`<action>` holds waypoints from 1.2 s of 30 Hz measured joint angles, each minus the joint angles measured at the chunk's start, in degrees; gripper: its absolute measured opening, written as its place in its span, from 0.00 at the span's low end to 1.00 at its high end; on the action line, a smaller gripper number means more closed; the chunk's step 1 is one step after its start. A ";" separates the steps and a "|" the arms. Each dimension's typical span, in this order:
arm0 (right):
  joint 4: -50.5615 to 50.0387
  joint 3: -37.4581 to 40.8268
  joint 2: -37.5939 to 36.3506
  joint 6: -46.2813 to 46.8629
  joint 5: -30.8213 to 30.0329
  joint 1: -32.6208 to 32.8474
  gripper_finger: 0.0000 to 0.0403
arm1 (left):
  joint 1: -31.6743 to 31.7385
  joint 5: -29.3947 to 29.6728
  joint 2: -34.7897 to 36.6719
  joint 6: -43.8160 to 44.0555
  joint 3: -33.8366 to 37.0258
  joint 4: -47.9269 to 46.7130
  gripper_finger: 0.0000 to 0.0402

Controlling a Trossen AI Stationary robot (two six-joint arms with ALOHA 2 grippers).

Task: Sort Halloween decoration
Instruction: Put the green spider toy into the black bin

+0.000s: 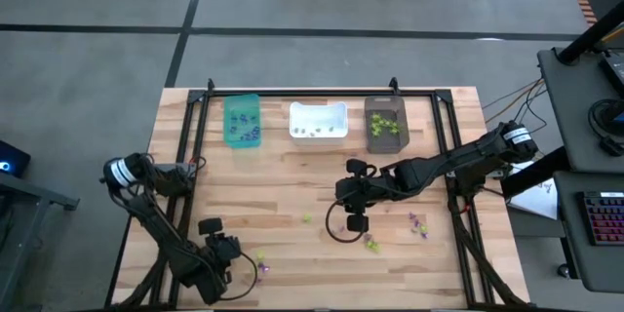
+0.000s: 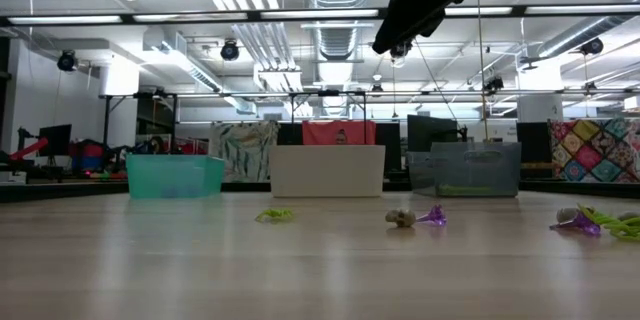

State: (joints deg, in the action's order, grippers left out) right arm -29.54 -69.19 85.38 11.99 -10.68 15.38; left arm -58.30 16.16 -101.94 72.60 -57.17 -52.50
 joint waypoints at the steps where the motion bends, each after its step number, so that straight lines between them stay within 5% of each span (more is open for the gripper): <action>1: -0.01 0.00 0.00 0.00 0.01 0.00 0.27 | -0.03 0.19 -0.27 0.02 -0.02 0.05 0.31; 8: 0.09 0.09 0.00 0.00 0.02 0.00 0.25 | -0.04 0.35 -0.89 0.75 -0.07 0.28 0.27; 18: 3.12 2.85 0.02 0.02 0.07 0.00 0.25 | 0.03 -0.49 -1.00 2.24 0.07 0.13 0.02; 29: 8.14 7.73 0.02 1.57 0.12 0.00 0.25 | 0.07 -1.70 3.71 3.02 -2.53 -5.88 0.00; 36: 13.59 9.78 0.02 0.78 0.11 0.00 0.25 | 0.04 5.95 8.10 2.90 -5.71 -8.36 0.00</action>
State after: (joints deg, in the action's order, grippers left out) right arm -15.95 -59.40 85.41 12.76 -10.57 15.38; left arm -58.26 22.11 -93.84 75.50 -62.87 -60.86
